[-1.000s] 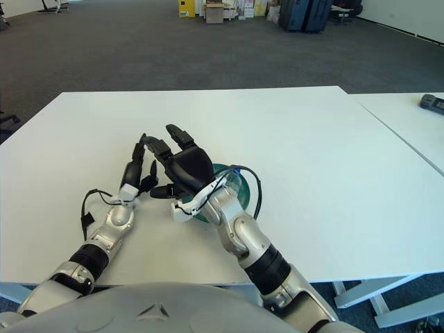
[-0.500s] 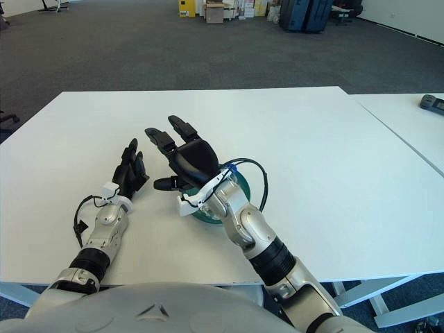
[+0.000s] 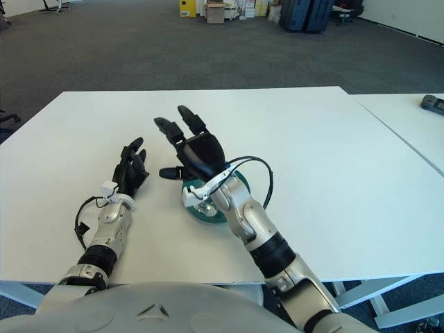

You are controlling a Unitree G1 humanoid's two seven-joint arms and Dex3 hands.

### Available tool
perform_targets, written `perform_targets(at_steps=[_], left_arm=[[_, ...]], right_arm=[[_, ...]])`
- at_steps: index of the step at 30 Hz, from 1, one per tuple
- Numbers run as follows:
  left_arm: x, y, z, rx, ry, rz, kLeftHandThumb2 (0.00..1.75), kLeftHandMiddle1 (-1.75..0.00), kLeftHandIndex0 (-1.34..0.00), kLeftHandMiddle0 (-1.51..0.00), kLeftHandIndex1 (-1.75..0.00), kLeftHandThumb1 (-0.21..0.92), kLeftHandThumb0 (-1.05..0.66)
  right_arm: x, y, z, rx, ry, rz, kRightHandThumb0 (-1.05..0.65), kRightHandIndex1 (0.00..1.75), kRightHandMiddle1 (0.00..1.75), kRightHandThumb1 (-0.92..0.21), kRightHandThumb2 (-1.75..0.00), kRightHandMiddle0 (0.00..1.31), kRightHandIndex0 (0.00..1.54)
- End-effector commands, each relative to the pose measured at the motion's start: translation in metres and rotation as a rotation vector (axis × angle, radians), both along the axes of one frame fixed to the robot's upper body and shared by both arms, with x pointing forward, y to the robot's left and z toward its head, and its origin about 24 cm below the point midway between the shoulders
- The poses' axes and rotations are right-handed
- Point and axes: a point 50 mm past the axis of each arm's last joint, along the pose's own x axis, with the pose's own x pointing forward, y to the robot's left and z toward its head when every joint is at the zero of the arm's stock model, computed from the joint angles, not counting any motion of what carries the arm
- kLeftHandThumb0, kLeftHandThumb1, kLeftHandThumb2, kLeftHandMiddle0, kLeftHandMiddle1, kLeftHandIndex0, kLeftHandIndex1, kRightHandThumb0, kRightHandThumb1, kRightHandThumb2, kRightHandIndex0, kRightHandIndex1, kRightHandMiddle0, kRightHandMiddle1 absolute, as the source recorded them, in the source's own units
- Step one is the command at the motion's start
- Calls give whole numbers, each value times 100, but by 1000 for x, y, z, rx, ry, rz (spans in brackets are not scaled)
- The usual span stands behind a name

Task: Put the bottle into the plate.

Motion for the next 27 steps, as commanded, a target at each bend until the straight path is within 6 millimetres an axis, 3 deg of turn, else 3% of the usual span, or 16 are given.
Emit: perform_targets(at_steps=[1,6,14,22,27], left_arm=[[-17,3,-25,-7,133,-6,93,-55,0,-17,-108,92,-89],[-11,4,-25,17,135,-34,99,-57,0,-18,-114,92,-86],[-10,5,-28,35,153,-41,100,-56,0,-18,-114,92,-84],[-11,7,-29,30,154,-44,100,-54,0,-19,-113,92,-83],[-11,9,-29,42,151,-44,100,-52,0,-20,-113,92,-82]], right_arm=[[21,-16,9,162,7,-91,-98,4,50,-92,-82,0,7],[30,-31,9,493,69,-182,-80,10,73,-92,-66,0,20],[44,-64,6,635,110,-264,-67,21,100,-92,-61,0,37],[56,-84,4,781,174,-278,-64,26,105,-92,-67,0,39],[62,-107,-4,930,244,-273,-60,29,103,-92,-70,0,37]])
